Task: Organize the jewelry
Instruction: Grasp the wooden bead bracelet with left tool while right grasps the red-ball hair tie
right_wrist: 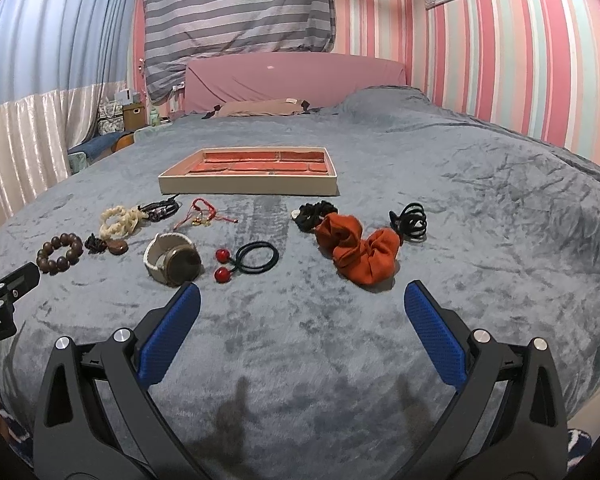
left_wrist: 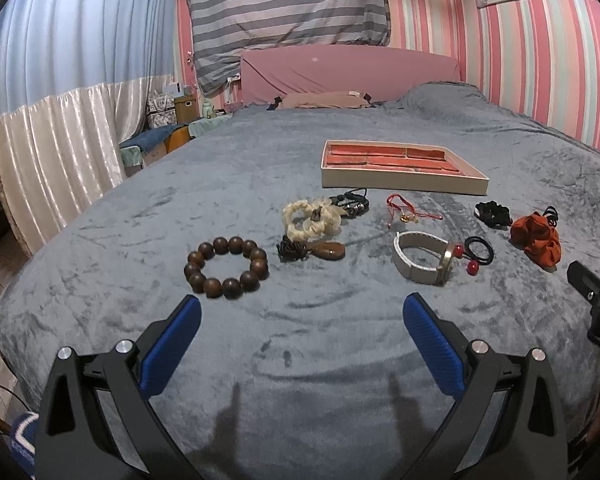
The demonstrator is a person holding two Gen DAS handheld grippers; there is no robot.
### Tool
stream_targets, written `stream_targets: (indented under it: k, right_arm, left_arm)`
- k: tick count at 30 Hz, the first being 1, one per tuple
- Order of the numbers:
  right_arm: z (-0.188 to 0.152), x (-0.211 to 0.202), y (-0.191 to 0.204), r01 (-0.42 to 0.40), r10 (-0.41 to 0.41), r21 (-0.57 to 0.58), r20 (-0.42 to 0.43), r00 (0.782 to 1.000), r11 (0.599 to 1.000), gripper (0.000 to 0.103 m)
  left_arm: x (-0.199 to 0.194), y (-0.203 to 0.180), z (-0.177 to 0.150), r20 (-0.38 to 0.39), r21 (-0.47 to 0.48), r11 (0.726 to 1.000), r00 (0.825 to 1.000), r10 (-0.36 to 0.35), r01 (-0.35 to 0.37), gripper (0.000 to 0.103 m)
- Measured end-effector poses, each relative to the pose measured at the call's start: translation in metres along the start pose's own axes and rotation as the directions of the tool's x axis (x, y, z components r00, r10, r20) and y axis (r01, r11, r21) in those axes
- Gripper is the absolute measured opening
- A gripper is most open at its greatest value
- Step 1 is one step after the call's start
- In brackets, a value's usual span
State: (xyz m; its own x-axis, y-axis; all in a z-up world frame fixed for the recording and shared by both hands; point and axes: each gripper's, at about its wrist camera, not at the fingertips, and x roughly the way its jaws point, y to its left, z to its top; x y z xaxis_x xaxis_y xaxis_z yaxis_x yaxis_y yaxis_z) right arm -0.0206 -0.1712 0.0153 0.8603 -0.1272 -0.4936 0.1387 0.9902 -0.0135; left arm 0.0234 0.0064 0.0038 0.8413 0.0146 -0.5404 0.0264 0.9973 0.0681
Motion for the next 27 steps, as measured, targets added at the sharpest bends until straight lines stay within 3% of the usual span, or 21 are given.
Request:
stream_targets:
  k: [20,27]
  right_arm:
    - [0.057,0.02,0.004,0.019,-0.019,-0.027,0.01,1.0,0.999,0.099]
    - [0.065,0.04,0.007,-0.007,0.006,-0.015,-0.064,0.998,1.0,0.099]
  left_arm:
    - [0.03,0.007,0.065,-0.054,-0.035,0.998,0.997,-0.053,0.051,0.099]
    - [0.048,0.013,0.07,-0.09,-0.008,0.999,0.995,-0.035,0.035,0.099]
